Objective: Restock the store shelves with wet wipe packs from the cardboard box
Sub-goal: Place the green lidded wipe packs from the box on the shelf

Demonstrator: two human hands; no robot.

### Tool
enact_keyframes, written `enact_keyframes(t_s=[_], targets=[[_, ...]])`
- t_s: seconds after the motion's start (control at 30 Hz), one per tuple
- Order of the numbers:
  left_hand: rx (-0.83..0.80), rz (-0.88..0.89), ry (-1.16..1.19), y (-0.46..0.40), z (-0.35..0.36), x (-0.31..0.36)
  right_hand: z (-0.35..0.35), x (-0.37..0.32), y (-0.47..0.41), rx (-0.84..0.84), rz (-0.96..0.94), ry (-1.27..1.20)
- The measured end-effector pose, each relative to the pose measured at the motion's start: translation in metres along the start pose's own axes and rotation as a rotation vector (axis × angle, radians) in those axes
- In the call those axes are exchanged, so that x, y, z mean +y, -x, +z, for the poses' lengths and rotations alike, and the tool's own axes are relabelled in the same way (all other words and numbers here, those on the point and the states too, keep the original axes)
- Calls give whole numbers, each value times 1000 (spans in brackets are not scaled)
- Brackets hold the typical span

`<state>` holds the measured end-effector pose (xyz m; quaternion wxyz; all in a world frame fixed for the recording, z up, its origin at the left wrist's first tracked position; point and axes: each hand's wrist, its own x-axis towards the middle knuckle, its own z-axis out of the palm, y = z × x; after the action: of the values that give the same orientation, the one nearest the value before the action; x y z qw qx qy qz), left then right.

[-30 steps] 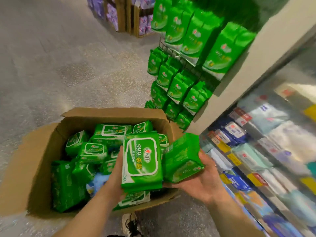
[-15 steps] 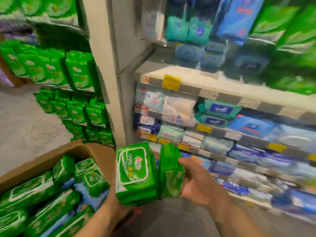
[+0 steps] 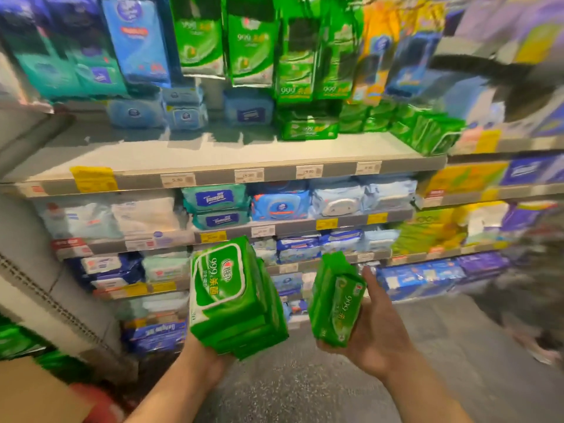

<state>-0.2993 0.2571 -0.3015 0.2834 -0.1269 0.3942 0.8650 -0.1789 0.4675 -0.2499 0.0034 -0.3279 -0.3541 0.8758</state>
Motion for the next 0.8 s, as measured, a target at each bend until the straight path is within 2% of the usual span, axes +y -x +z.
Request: enact_keyframes(t_s=[0.27, 0.4, 0.63, 0.8], targets=[[-190, -38, -183, -34, 106, 16, -31, -64, -22, 53, -116, -64], [-280, -31, -194, -64, 153, 34, -40, -96, -47, 52, -182, -40], [-254, -176, -161, -134, 208, 43, -25, -174, -97, 145, -348, 76], [-261, -178, -105, -164, 246, 57, -14, -238, -132, 357, -494, 326]])
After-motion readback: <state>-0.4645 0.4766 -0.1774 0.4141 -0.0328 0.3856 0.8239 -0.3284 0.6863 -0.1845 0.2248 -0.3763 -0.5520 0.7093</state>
